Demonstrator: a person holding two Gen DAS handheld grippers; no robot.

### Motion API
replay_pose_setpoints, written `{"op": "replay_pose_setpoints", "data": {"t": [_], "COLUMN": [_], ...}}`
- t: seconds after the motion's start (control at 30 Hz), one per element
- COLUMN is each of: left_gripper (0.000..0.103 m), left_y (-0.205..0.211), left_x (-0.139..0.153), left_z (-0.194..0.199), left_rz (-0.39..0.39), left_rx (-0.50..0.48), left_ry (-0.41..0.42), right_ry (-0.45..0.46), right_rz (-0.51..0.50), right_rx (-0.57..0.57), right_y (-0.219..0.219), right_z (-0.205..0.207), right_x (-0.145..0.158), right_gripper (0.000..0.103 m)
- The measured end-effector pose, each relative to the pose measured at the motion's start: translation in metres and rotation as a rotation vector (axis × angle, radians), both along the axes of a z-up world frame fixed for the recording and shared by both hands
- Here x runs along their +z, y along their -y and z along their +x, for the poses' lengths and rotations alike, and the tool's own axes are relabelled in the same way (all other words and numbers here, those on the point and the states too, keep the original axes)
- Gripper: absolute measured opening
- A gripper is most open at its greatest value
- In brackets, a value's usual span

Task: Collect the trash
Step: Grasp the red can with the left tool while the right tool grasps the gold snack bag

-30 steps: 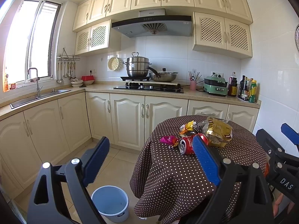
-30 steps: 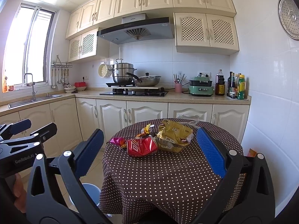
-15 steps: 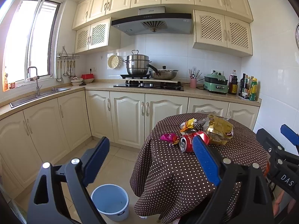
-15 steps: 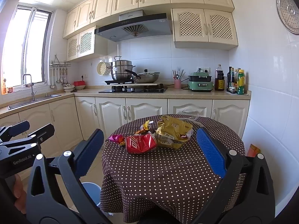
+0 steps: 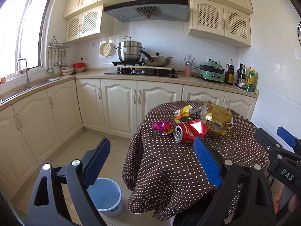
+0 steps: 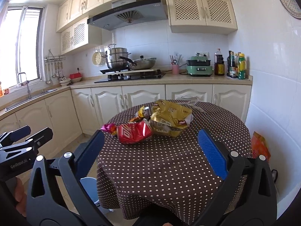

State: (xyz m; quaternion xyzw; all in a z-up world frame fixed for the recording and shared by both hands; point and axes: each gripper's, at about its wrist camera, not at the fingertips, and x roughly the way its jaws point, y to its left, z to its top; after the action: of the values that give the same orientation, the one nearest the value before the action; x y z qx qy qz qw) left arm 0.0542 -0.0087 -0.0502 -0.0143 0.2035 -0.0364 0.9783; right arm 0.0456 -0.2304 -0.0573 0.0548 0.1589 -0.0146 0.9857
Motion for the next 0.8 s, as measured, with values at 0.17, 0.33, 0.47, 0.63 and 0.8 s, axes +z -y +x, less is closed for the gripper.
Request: {"op": "replay_pose_setpoints", "data": {"t": [0.17,0.33,0.47,0.63,0.8], "left_gripper": [0.089,0.089,0.089,0.089,0.088], "left_y": [0.013,0.033,0.049,0.068,0.080], "left_x": [-0.016,-0.033,-0.048,-0.062,-0.078], "left_z": [0.030,0.069,0.110,0.154,0.191], "left_rz": [-0.027,-0.055,-0.086,-0.113,-0.119], "left_rx": [-0.066,-0.123,-0.162,-0.177,-0.163], "left_ry": [-0.049,-0.099,-0.167,-0.229,-0.292], "right_ry": [-0.056,-0.079,-0.086,-0.113,-0.136], "right_rz": [0.018,0.043,0.065,0.093,0.106], "right_rx": [-0.056,-0.117,-0.144,-0.164,-0.176], "right_y": [0.016,0.034,0.046,0.061,0.072], "right_z": [0.024,0.049,0.064,0.093,0.114], "right_x": [-0.015,-0.027,-0.034,-0.044,-0.049], "right_gripper": [0.097,0.097,0.097,0.097,0.097]}}
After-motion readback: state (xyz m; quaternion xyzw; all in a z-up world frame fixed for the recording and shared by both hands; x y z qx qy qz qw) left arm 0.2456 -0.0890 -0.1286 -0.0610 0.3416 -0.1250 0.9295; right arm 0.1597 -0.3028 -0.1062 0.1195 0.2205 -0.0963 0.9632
